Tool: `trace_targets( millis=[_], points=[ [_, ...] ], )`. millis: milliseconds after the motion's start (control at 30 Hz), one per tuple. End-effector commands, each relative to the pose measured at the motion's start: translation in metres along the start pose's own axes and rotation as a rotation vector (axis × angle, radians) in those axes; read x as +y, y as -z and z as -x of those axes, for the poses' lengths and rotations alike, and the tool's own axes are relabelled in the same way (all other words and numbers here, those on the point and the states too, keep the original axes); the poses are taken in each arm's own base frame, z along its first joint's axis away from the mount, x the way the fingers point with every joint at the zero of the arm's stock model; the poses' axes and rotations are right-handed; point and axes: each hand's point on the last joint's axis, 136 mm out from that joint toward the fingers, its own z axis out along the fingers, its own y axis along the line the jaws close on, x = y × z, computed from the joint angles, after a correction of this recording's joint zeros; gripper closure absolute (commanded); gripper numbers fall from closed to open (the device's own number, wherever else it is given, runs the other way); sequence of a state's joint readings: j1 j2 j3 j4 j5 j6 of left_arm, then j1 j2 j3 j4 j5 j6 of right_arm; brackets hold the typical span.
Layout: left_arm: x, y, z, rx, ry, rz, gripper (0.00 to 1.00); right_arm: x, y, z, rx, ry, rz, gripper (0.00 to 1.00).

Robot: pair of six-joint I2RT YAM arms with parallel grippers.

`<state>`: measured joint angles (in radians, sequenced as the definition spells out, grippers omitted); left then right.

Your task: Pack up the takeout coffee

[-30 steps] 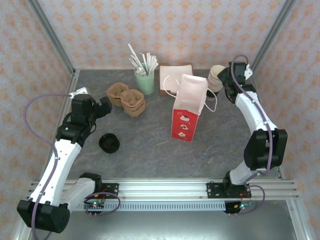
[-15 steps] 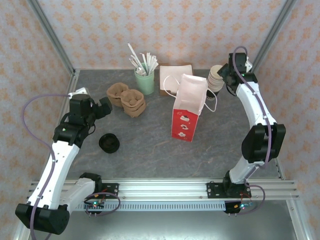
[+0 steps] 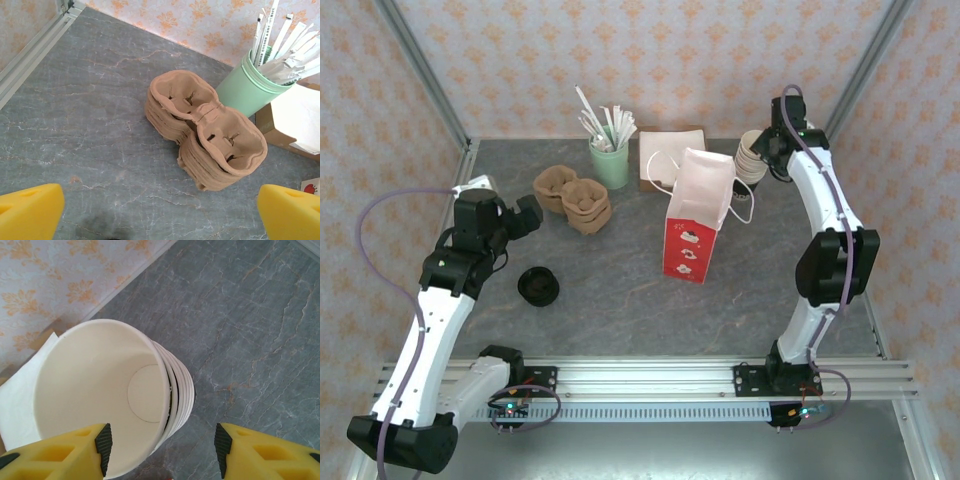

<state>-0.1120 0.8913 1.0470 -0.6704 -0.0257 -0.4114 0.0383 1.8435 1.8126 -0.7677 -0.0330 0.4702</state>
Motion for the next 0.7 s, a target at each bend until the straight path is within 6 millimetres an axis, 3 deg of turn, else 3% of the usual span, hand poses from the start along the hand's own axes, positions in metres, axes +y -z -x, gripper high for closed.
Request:
trace_targets(
  millis=[0, 267, 667],
  points=[
    [-0.0007, 0.0108, 0.0019, -0.002, -0.021, -0.005, 0.0, 0.0008, 0.0063, 0.0044, 0.003, 0.021, -0.007, 0.41],
    [-0.0013, 0.0118, 0.0013, -0.002, -0.019, -0.01, 0.0, 0.0054, 0.0028, 0.0081, 0.007, 0.041, -0.007, 0.5],
    [-0.0002, 0.0149, 0.0012, -0.004, -0.02, -0.009, 0.0, 0.0076, -0.0021, 0.0134, 0.005, 0.066, -0.021, 0.55]
  ],
)
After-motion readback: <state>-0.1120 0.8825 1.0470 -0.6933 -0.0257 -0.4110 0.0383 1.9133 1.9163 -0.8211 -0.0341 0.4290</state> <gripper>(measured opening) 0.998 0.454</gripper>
